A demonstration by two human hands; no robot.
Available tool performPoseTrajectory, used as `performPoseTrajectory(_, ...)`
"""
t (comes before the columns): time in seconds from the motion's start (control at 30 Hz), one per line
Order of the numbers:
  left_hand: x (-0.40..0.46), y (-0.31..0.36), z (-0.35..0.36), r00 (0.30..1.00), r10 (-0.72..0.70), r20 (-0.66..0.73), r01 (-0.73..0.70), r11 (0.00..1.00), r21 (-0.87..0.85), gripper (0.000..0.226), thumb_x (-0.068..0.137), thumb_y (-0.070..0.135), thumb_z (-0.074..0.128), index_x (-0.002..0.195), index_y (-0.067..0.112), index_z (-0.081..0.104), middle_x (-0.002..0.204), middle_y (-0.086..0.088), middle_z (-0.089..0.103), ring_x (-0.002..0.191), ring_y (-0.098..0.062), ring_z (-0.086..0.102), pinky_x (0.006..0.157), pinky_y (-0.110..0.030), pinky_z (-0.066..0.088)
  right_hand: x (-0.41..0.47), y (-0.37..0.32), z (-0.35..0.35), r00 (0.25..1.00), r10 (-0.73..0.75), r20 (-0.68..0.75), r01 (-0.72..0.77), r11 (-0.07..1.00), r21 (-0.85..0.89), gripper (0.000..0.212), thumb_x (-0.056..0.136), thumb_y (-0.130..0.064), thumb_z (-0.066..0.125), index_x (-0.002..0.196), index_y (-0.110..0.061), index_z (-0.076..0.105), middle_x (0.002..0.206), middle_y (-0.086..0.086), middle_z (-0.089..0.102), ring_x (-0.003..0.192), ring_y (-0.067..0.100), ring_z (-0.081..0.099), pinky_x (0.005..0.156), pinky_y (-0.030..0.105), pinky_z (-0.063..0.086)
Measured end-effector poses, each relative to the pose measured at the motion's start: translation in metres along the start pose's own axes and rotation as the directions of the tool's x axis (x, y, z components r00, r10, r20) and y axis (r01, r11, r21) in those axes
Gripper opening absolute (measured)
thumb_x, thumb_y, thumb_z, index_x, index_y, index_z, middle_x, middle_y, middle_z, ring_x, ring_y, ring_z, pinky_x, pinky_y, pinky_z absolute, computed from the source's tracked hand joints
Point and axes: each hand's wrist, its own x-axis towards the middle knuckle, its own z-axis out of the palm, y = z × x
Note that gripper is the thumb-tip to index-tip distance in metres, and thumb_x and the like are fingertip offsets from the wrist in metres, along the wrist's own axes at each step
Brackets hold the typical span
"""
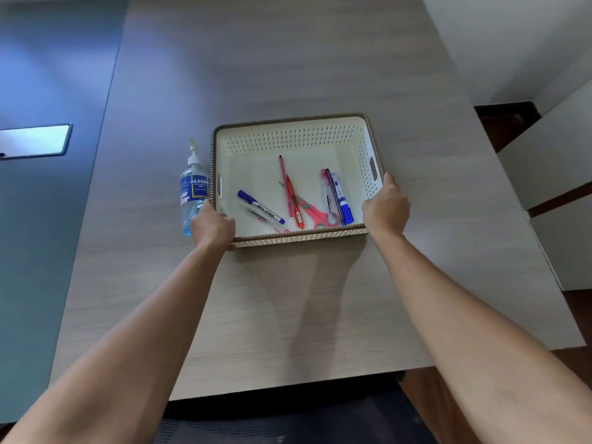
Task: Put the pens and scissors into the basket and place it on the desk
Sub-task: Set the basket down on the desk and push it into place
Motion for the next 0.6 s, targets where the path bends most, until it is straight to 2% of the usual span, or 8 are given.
performPoseTrajectory(0.13,0.009,0.006,0.002,1.000,0.018,0.001,-0.018,0.998,0.055,0.022,0.090,0.001,0.044,0.111,0.008,0.049,0.112,-0.022,0.055,0.081,-0.043,0.069,0.029,-0.032,0.051,0.006,-0.003,0.002,1.000,-0.002,-0.020,0.002,1.000,0.007,0.034,0.083,0.003,0.060,0.116,-0.005,0.055,0.115,0.015,0.067,0.099,0.038,0.066,0.076,0.040,0.057)
performPoseTrajectory(0.23,0.014,0.012,0.001,0.999,0.032,-0.018,-0.030,0.997,0.076,0.016,0.088,0.001,0.044,0.101,0.009,0.045,0.106,-0.019,0.055,0.083,-0.043,0.068,0.035,-0.038,0.056,0.012,-0.007,0.005,0.999,-0.009,-0.032,0.010,1.000,0.014,0.032,0.083,0.002,0.059,0.114,-0.005,0.055,0.114,0.015,0.067,0.099,0.038,0.066,0.075,0.039,0.055)
performPoseTrajectory(0.33,0.019,0.018,0.003,0.999,0.029,-0.022,-0.027,0.996,0.081,0.015,0.088,0.000,0.045,0.100,0.009,0.043,0.101,-0.017,0.052,0.080,-0.038,0.065,0.034,-0.032,0.053,0.019,-0.011,0.005,0.999,-0.003,-0.040,0.003,1.000,0.002,0.032,0.082,0.003,0.058,0.113,-0.005,0.056,0.111,0.015,0.068,0.098,0.037,0.065,0.072,0.034,0.050)
performPoseTrajectory(0.37,0.021,0.019,0.003,0.999,0.033,-0.026,-0.031,0.997,0.074,0.016,0.086,0.001,0.046,0.101,0.008,0.044,0.100,-0.017,0.052,0.082,-0.038,0.065,0.040,-0.033,0.057,0.021,-0.012,0.006,0.999,-0.002,-0.043,0.003,1.000,0.003,0.031,0.081,0.003,0.058,0.111,-0.004,0.056,0.110,0.015,0.068,0.097,0.037,0.065,0.070,0.033,0.047)
performPoseTrajectory(0.4,0.025,0.021,0.004,0.999,0.035,-0.033,-0.033,0.997,0.066,0.020,0.083,0.002,0.047,0.102,0.008,0.046,0.101,-0.019,0.054,0.086,-0.040,0.066,0.054,-0.040,0.062,0.023,-0.014,0.006,0.999,-0.002,-0.046,0.002,1.000,0.003,0.030,0.080,0.004,0.058,0.109,-0.004,0.056,0.108,0.015,0.068,0.096,0.037,0.065,0.068,0.031,0.043)
performPoseTrajectory(0.47,0.033,0.023,0.005,0.999,0.032,-0.042,-0.029,0.997,0.070,0.026,0.082,0.003,0.048,0.107,0.006,0.050,0.106,-0.023,0.059,0.094,-0.044,0.066,0.076,-0.049,0.061,0.030,-0.017,0.009,0.999,-0.004,-0.049,0.004,1.000,0.006,0.030,0.080,0.003,0.059,0.108,-0.005,0.055,0.107,0.015,0.068,0.095,0.036,0.065,0.067,0.030,0.040)
performPoseTrajectory(0.6,0.053,0.036,0.008,0.998,0.037,-0.055,-0.031,0.995,0.095,0.031,0.085,0.002,0.050,0.116,0.001,0.051,0.116,-0.025,0.060,0.104,-0.043,0.062,0.089,-0.046,0.056,0.048,-0.027,0.016,0.998,-0.001,-0.059,0.001,1.000,0.012,0.029,0.080,0.002,0.058,0.108,-0.006,0.056,0.108,0.014,0.068,0.096,0.037,0.065,0.068,0.033,0.044)
